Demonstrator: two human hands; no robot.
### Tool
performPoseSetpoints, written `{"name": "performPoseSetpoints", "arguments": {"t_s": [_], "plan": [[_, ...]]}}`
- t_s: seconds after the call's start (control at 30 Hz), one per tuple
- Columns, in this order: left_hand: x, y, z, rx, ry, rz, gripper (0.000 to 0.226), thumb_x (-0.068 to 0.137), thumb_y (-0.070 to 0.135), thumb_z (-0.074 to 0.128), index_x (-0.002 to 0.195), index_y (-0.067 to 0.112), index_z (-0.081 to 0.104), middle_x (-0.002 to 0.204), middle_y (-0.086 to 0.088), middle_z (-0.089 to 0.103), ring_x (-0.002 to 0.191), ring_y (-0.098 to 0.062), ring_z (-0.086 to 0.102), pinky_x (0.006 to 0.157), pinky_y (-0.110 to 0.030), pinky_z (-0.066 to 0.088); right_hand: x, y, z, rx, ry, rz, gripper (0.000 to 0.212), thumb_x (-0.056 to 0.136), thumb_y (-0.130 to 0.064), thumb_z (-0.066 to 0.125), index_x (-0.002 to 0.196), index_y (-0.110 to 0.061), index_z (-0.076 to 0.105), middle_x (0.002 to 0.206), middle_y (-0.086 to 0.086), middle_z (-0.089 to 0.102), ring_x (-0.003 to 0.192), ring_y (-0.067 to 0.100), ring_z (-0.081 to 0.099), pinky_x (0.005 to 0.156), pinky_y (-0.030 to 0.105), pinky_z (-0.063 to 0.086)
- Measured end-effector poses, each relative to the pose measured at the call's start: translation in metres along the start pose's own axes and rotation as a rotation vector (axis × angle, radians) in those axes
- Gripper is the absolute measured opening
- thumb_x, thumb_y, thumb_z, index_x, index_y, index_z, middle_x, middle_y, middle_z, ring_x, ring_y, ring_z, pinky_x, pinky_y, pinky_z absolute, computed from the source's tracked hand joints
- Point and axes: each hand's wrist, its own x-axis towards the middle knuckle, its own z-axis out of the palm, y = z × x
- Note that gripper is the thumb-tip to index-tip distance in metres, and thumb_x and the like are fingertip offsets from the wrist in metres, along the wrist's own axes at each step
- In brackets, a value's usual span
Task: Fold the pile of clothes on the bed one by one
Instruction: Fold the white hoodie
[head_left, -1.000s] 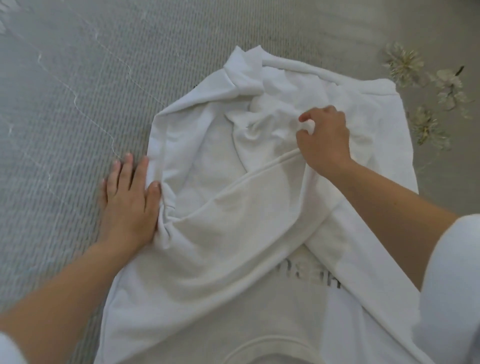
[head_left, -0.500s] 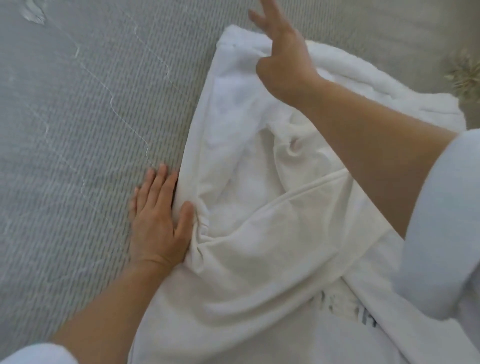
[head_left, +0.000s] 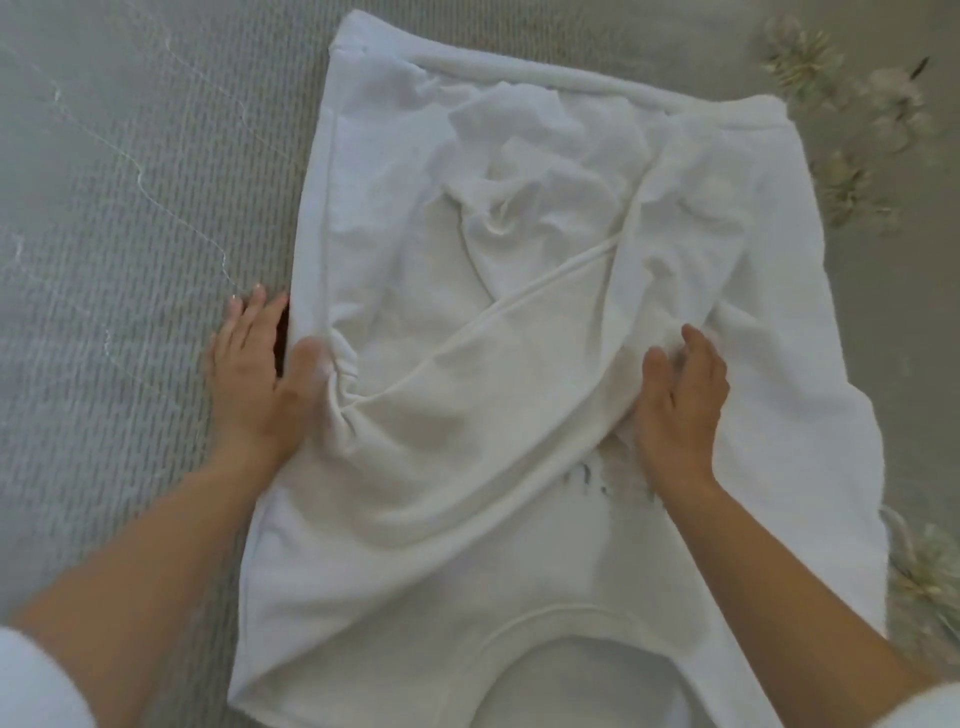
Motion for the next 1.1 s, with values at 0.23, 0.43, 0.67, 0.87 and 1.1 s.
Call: {"name": "performPoseSetpoints", "arguments": {"t_s": [0.23, 0.43, 0.67, 0.87, 1.1], "plan": [[-0.052, 0.025, 0.001, 0.218, -0.071, 0.387, 0.039, 0.09, 0.051, 0.049, 0.1, 0.02, 0.071, 0.137, 0.001, 0.053, 0.138, -0.026, 0.022, 0.106, -0.043, 0.013, -0.009, 0.002, -0.005, 0.157, -0.026, 0.129, 0.054, 0.088, -0.02, 0.06, 0.136, -0.02, 0.036, 0.076, -0.005, 0.056, 0.08, 0.017, 0.058, 0.081, 0.031, 0.049], [-0.042, 0.006, -0.02, -0.089, 0.125, -0.165, 0.039, 0.098, 0.039, 0.042, 0.072, 0.012, 0.051, 0.073, -0.021, 0.052, 0.081, -0.038, 0.053, 0.078, -0.048, 0.043, -0.025, 0.015, -0.015, 0.012, -0.1, -0.054, 0.036, 0.089, -0.006, 0.046, 0.121, -0.02, 0.051, 0.064, 0.0, 0.052, 0.061, 0.017, 0.051, 0.061, 0.029, 0.043], [-0.093, 0.016, -0.026, 0.138, 0.149, 0.107, 0.066, 0.084, 0.049, 0.049, 0.14, 0.018, 0.037, 0.143, -0.021, 0.033, 0.13, -0.035, 0.029, 0.106, -0.047, 0.023, -0.054, 0.028, -0.022, 0.003, -0.301, -0.21, 0.032, 0.09, -0.014, 0.052, 0.122, -0.021, 0.055, 0.084, -0.003, 0.058, 0.075, 0.013, 0.055, 0.068, 0.024, 0.041], [-0.199, -0.011, -0.022, 0.434, -0.286, 0.392, 0.052, 0.078, 0.028, 0.042, 0.122, 0.008, 0.06, 0.093, -0.015, 0.058, 0.072, -0.034, 0.058, 0.06, -0.044, 0.052, -0.1, 0.075, -0.062, -0.396, -0.497, -0.525, 0.037, 0.089, -0.022, 0.059, 0.125, -0.011, 0.058, 0.126, 0.008, 0.054, 0.115, 0.028, 0.048, 0.093, 0.038, 0.037], [-0.231, -0.039, -0.064, 0.471, -0.36, 0.36, 0.049, 0.074, 0.022, 0.046, 0.118, 0.008, 0.063, 0.092, -0.011, 0.057, 0.072, -0.033, 0.057, 0.058, -0.043, 0.051, -0.136, 0.146, -0.153, -0.584, -0.672, -0.67, 0.05, 0.081, -0.034, 0.055, 0.125, -0.012, 0.059, 0.136, 0.008, 0.054, 0.125, 0.027, 0.051, 0.099, 0.038, 0.036]]}}
